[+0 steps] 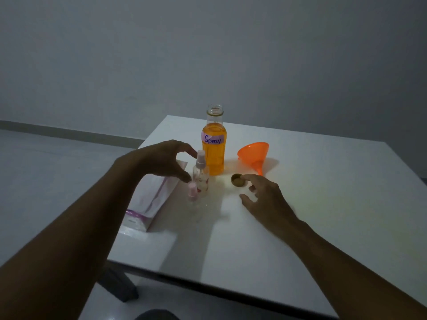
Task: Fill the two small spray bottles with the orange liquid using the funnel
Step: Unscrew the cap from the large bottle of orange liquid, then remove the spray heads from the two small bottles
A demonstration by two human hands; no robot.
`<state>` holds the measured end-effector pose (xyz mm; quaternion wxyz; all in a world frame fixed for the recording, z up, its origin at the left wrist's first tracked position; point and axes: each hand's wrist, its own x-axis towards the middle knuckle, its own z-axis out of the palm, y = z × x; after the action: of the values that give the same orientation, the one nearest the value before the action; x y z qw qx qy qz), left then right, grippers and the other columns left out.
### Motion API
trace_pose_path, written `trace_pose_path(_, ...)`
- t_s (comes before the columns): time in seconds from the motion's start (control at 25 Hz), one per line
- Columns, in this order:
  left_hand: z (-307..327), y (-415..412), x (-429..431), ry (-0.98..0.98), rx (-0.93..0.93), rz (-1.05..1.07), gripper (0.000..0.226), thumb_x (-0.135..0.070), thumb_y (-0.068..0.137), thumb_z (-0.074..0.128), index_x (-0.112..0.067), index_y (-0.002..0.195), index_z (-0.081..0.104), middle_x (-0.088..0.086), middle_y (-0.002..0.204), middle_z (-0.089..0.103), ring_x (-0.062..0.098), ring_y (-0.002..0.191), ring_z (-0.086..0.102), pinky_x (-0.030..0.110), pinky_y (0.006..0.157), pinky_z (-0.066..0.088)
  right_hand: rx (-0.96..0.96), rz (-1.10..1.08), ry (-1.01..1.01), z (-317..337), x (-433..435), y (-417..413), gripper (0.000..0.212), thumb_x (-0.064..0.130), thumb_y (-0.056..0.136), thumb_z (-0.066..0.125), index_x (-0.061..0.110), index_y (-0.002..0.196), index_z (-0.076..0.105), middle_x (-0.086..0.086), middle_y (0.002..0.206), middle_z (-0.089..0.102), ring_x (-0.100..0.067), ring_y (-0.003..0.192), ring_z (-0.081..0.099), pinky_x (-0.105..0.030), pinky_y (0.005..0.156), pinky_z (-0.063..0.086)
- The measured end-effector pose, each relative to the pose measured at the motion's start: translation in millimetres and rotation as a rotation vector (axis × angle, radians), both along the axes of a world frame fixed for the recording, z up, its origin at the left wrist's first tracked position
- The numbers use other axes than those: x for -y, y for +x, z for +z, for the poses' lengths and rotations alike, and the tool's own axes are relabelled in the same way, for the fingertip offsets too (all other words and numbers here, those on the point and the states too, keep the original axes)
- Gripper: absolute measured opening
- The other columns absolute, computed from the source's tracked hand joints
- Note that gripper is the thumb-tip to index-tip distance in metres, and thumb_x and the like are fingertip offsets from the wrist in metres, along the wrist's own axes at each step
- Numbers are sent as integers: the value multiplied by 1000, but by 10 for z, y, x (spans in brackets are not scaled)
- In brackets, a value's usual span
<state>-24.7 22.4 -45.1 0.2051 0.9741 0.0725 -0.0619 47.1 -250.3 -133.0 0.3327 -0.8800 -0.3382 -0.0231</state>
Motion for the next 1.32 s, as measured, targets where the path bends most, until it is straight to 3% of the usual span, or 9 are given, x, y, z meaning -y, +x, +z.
trace_pose_path(0.12,-89,-48,167,-59,77,-74,49,-37,77,77,-30,122,59,-8,130,59,16,119,54,31,97,41,-40,-6,22,-20,248,-157,43,14,93,65,17,135,56,-6,128,63,-10,104,57,-23,90,49)
trace_pose_path(0.24,-3,-69,225,-88,179,-64,39,-38,79,74,-30,115,62,-6,122,65,10,106,60,36,97,49,-61,-17,-38,-61,613,-221,47,16,95,60,23,140,51,0,140,58,-13,123,56,-28,105,47)
trace_pose_path(0.36,305,-47,406,-160,256,-72,34,-30,84,69,-27,116,56,-3,119,64,-5,92,59,20,78,52,-85,-24,-138,-113,1002,-219,56,27,97,56,28,151,40,5,156,43,-13,142,42,-30,118,35)
trace_pose_path(0.44,513,-27,603,-157,281,-81,38,-28,85,68,-19,120,55,1,121,64,0,93,62,16,75,50,-107,-31,-181,-143,1234,-195,59,36,99,54,31,154,34,8,160,34,-13,147,33,-30,120,29)
trace_pose_path(0.56,630,-20,1122,-93,330,-98,46,-37,83,70,-22,121,50,-4,112,64,10,98,64,28,81,54,-108,-24,-226,-201,1571,-199,58,45,100,49,32,154,33,13,162,27,-6,150,23,-33,123,24)
trace_pose_path(0.76,87,-107,2009,-428,501,-27,46,-41,85,66,-22,118,40,-16,101,56,4,92,63,17,66,52,-11,-12,-164,-283,1672,-236,51,39,102,49,24,150,44,12,160,33,-2,149,22,-17,119,12)
trace_pose_path(0.96,-506,-60,2356,-561,685,208,50,-53,76,65,-31,118,47,-10,98,60,1,80,63,9,58,49,-71,-33,-52,-319,1687,-178,48,37,95,60,27,142,56,18,151,46,3,143,33,-22,120,27)
trace_pose_path(1.16,-689,92,2389,-409,717,103,59,-55,80,62,-44,135,41,-7,110,54,9,89,55,21,68,51,-486,-111,431,10,1665,12,38,23,87,75,26,124,68,11,112,76,0,106,69,-27,98,54)
trace_pose_path(1.32,-767,173,2411,-430,627,-25,68,-53,71,70,-42,132,44,-23,106,56,2,93,58,17,67,56,-542,-162,551,300,1651,63,37,40,84,75,29,119,68,4,98,78,-16,80,75,-28,63,57)
